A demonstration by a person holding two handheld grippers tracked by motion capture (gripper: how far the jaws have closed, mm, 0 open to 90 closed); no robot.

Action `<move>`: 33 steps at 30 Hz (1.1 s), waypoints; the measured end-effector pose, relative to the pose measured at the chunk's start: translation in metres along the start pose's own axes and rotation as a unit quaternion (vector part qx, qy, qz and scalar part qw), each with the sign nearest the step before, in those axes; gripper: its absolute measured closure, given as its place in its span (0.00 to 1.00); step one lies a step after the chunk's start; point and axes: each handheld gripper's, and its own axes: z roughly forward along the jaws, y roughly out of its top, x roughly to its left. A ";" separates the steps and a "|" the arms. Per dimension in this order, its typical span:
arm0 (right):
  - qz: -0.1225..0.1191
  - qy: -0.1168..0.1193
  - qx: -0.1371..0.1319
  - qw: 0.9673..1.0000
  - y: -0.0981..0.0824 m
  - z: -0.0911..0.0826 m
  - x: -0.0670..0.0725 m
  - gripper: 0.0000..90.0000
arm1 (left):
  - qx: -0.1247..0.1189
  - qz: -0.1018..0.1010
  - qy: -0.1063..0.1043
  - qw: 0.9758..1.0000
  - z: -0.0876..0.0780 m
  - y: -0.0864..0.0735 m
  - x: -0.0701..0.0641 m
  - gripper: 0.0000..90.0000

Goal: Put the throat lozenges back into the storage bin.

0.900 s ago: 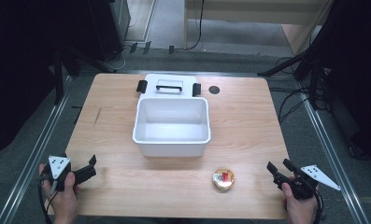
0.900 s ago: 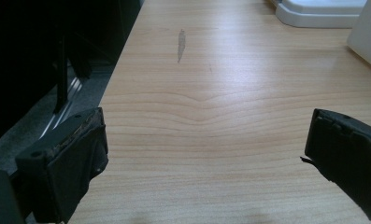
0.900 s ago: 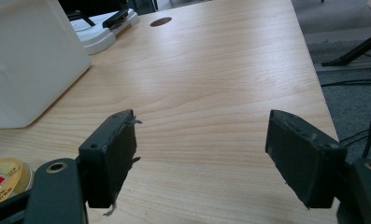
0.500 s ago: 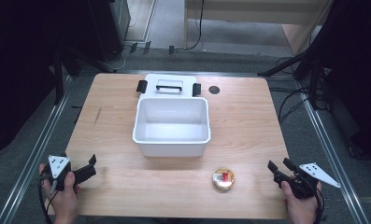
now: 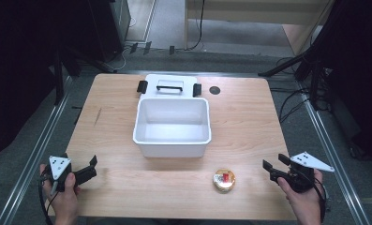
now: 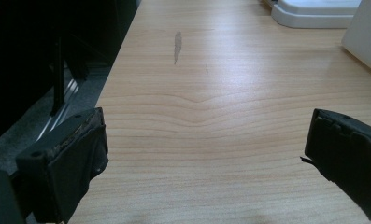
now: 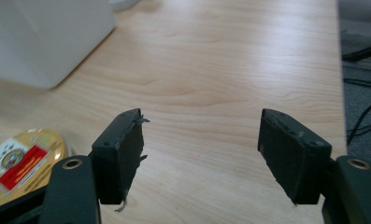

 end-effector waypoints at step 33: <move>-0.259 0.110 0.325 0.903 0.067 0.040 0.105 0.34 | 0.006 -0.007 -0.004 1.000 0.001 0.001 0.001 0.00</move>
